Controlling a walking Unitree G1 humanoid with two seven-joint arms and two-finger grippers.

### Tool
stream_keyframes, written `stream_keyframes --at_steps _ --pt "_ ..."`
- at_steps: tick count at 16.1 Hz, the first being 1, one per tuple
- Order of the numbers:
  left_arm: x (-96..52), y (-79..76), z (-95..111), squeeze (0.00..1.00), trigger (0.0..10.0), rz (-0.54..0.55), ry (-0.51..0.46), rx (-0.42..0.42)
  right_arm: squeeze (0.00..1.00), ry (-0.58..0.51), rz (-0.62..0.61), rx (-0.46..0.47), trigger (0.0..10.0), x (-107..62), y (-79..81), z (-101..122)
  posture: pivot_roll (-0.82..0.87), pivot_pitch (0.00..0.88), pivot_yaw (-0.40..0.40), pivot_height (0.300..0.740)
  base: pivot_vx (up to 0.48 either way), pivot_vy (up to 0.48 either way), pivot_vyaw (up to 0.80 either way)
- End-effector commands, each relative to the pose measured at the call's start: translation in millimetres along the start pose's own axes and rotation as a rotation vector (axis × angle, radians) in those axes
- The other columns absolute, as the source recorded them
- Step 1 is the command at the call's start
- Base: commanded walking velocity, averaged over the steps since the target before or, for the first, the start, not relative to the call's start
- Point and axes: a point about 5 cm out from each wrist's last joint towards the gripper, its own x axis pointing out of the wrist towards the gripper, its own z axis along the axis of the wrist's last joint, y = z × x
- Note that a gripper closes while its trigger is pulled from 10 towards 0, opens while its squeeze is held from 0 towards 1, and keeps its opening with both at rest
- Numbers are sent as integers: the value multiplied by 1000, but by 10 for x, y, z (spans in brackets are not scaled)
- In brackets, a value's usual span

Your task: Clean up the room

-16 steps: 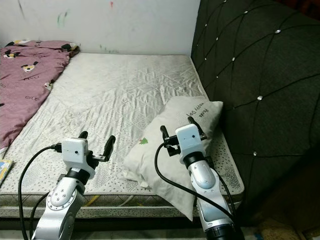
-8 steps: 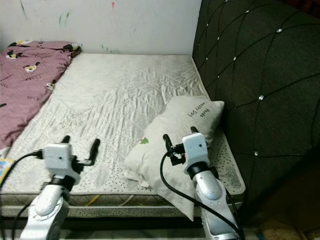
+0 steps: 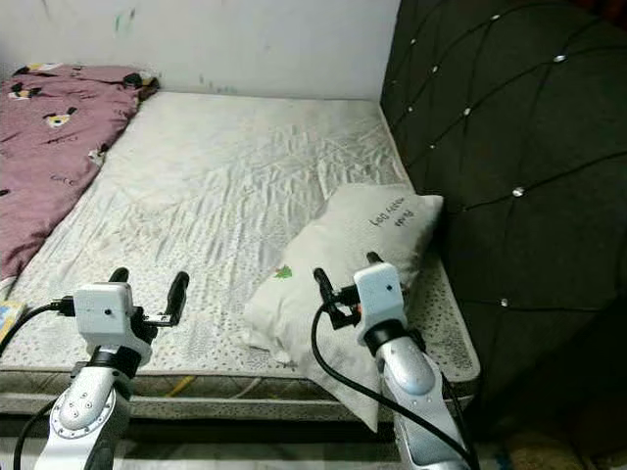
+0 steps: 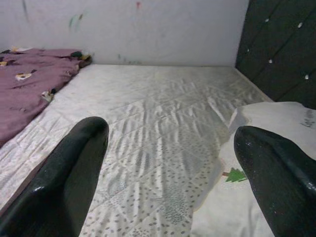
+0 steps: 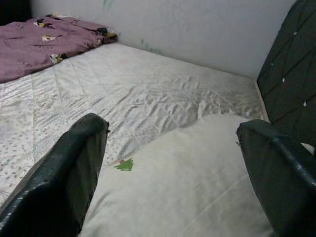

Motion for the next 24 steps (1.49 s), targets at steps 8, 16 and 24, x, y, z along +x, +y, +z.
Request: stream_keyframes --at_steps 8,16,24 --pt "-126 84 -57 0 10000 146 21 50 0 49 -155 -102 10000 -100 -199 -44 -5 51 -33 740 0 0 0" --pt "-333 305 12 0 10000 262 14 108 0 89 -324 -60 10000 -323 -532 -55 -2 38 -29 740 0 0 0" --pt "-151 169 12 0 10000 168 7 83 0 73 -315 22 10000 -246 -434 -42 -12 19 1 740 0 0 -300"
